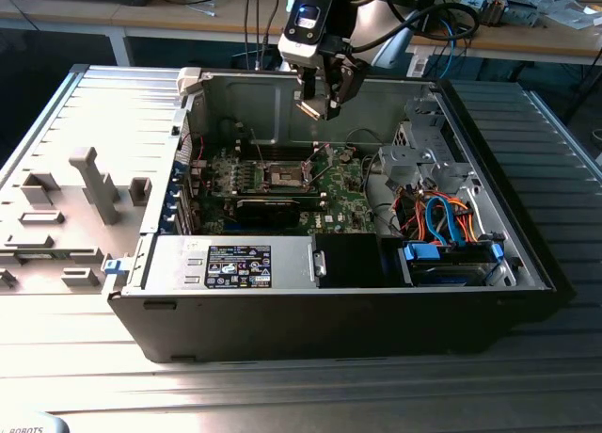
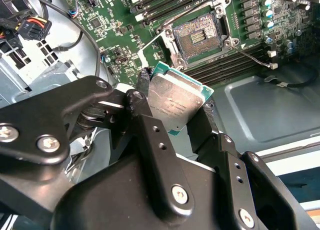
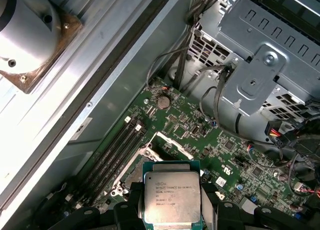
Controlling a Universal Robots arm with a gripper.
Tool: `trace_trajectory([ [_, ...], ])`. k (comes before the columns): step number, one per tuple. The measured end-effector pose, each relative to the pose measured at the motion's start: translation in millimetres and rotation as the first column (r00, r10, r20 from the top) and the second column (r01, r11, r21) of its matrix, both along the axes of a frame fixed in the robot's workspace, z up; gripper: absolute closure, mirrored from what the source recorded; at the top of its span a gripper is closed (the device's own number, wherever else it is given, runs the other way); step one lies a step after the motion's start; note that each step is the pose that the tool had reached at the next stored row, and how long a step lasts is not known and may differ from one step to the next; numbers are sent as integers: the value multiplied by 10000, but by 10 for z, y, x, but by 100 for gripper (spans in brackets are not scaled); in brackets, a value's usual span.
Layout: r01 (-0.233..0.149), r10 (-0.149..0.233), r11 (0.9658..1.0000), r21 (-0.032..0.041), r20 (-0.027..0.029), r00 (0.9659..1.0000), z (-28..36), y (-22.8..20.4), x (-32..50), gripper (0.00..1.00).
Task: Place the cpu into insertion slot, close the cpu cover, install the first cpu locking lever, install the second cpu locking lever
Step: 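Place the cpu into insertion slot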
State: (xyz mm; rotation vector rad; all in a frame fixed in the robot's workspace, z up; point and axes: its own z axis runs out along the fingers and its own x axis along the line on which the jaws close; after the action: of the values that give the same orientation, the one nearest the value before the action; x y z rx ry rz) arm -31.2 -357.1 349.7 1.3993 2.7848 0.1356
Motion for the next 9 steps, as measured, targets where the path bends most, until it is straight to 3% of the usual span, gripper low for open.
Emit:
trace_trajectory([
  [9,96,-96,10000,0,0,10000,0,0,0,45],
])
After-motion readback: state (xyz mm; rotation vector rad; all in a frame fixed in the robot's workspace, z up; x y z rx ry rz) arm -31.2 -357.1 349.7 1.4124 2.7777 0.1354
